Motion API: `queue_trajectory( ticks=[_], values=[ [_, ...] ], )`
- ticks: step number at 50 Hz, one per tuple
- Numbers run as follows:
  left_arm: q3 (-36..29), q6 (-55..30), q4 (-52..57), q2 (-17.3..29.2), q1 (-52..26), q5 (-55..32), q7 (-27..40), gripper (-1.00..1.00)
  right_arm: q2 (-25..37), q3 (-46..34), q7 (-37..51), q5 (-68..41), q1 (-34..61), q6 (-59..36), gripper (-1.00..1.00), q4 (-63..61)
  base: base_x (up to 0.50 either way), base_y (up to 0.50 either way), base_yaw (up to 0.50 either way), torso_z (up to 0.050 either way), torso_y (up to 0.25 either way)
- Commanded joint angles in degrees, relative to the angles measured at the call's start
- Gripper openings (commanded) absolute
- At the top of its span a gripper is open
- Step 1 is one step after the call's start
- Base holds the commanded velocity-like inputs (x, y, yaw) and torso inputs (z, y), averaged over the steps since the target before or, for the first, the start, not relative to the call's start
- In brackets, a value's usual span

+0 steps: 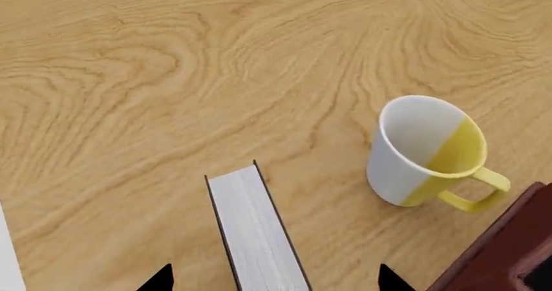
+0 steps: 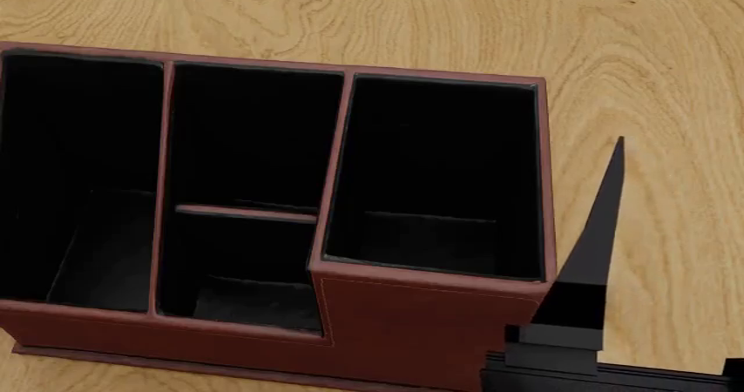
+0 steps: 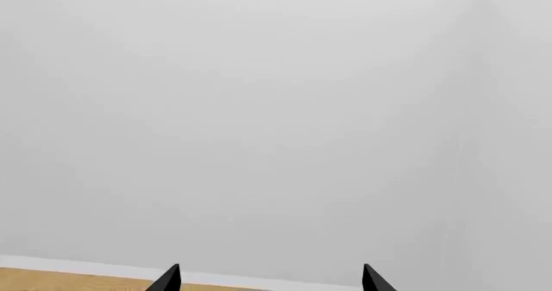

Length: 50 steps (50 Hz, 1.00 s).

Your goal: Pick up the book and place it in the back compartment of the caddy.

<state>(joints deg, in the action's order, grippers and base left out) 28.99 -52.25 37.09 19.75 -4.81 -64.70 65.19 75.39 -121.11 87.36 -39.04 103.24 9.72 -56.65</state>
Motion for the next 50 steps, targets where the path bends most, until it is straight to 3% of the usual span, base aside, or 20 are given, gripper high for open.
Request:
queue_trajectory(
  ticks=[1, 50],
  values=[
    [-0.82, 1.02, -2.82, -0.83, -0.32, 0.84, -1.36, 1.0, -0.01, 0.92, -0.15, -0.18, -0.71, -0.56, 1.0, -0.19, 0.0, 0.0, 0.0, 0.0, 0.0],
    [-7.48, 7.87, -14.49, -2.51, -1.35, 10.8, -8.36, 1.0, -1.08, 4.47, -0.87, -1.69, -3.13, -1.94, 1.0, 0.52, 0.0, 0.0, 0.0, 0.0, 0.0]
  ],
)
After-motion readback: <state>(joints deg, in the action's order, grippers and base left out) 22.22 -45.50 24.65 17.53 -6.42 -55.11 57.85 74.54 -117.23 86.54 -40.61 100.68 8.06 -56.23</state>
